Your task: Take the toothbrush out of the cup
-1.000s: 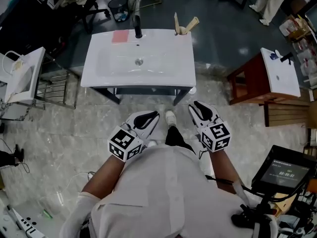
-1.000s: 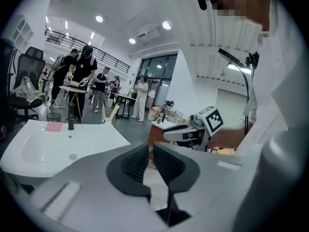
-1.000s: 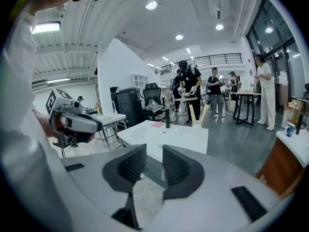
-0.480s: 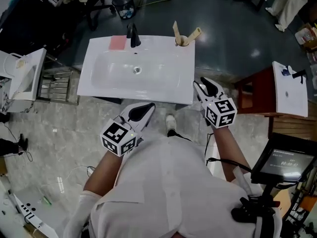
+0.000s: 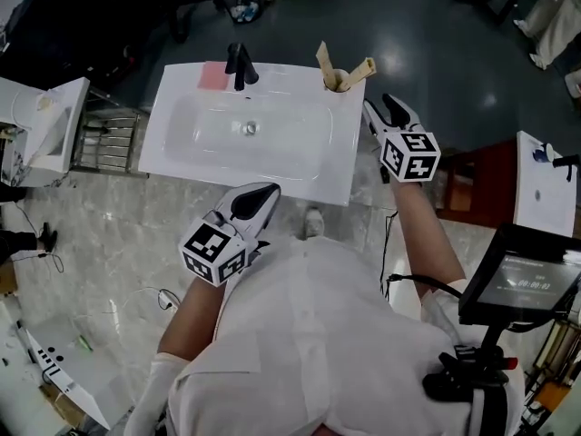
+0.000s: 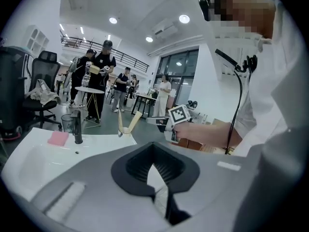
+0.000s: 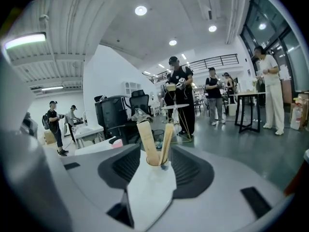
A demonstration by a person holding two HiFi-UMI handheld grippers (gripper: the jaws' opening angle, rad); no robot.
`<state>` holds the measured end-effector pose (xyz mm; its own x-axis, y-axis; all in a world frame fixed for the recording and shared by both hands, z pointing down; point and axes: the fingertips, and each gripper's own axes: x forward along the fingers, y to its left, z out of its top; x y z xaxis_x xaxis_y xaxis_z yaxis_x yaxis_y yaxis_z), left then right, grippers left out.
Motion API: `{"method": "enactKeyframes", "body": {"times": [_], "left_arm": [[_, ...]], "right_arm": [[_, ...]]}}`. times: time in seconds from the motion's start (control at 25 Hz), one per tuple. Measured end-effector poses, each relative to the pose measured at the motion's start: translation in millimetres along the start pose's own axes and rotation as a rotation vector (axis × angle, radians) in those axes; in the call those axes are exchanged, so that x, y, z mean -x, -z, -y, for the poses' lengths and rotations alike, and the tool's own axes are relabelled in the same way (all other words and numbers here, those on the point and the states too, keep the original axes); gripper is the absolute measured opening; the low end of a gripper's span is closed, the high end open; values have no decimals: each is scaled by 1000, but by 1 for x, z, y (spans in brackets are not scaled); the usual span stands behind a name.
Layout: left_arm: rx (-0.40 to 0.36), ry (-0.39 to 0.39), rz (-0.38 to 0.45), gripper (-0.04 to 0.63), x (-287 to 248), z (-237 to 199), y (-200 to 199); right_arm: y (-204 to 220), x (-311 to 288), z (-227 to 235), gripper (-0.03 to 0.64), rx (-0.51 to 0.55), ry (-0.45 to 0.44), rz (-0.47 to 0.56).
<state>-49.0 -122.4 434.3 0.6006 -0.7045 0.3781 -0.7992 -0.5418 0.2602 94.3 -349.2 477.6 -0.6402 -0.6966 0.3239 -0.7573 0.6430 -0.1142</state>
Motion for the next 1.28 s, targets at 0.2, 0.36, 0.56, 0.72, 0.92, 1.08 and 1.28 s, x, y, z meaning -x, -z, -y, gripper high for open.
{"method": "enactKeyframes", "body": {"times": [0.2,0.36,0.56,0.72,0.92,1.08,1.28], "left_arm": [[21,-16,16,6,-14,-6,-16],[17,-49,11,6,-22,-25,-26],[33,-89,13,6,-23,-37,-27],[38,-106,4,6,-20,-41,-23],[41,-98,-2,6,-24,-41,-22],[35,-85,-4,6,-25,-40,-24],[39,-78,-1,6,-24,-42,-27]], "right_arm": [[-9,-35,21,176,-20,-12,1],[-11,-65,34,178,-60,-38,2],[-8,-85,42,176,-79,-59,-5],[-5,-89,40,174,-59,-63,-15],[-1,-89,39,66,-59,-67,-27],[-1,-87,36,51,-48,-58,-27],[-6,-85,35,40,-31,-42,-28]]}}
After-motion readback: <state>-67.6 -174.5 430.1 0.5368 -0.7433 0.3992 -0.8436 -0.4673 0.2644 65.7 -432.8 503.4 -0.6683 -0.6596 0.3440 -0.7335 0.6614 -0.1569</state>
